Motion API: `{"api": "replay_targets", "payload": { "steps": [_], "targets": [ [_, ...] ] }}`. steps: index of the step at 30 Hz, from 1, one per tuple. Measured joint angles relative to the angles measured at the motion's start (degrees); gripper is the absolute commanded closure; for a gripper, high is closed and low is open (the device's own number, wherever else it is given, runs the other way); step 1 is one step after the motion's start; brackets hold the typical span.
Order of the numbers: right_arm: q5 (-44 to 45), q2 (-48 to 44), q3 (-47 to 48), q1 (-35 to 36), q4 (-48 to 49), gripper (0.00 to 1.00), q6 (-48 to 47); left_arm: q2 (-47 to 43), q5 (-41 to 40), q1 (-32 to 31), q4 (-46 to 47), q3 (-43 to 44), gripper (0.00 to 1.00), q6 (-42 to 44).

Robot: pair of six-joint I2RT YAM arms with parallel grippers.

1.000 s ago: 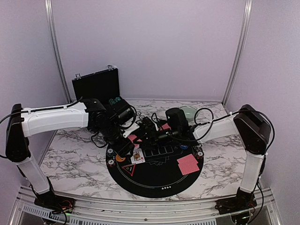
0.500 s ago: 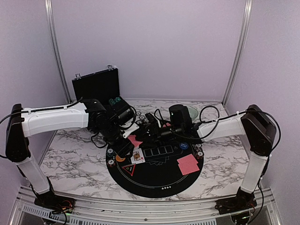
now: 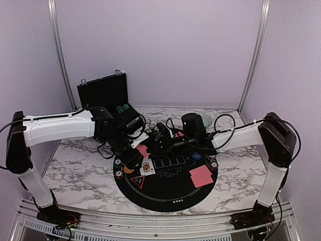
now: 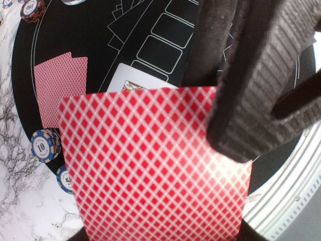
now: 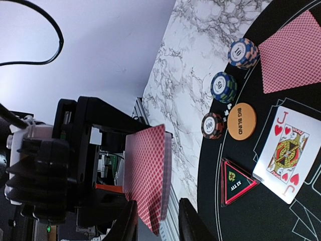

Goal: Distribute texas hold em gaming equipment

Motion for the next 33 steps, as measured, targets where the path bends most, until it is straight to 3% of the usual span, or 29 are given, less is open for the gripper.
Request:
{"api": "replay_targets", "payload": {
  "steps": [23,33],
  "targets": [
    [-0.50,-1.31,-1.09,-0.02,1.44,1.00,1.55,0.00,-0.15,0.02,0.37,-0.70,0.50,-0.02],
    [-0.98,-1.33,-2.32,-0.74,3.80,1.00,2.93,-0.66,-0.20,0.02,0.74,-1.66,0.50,-0.07]
  ]
}}
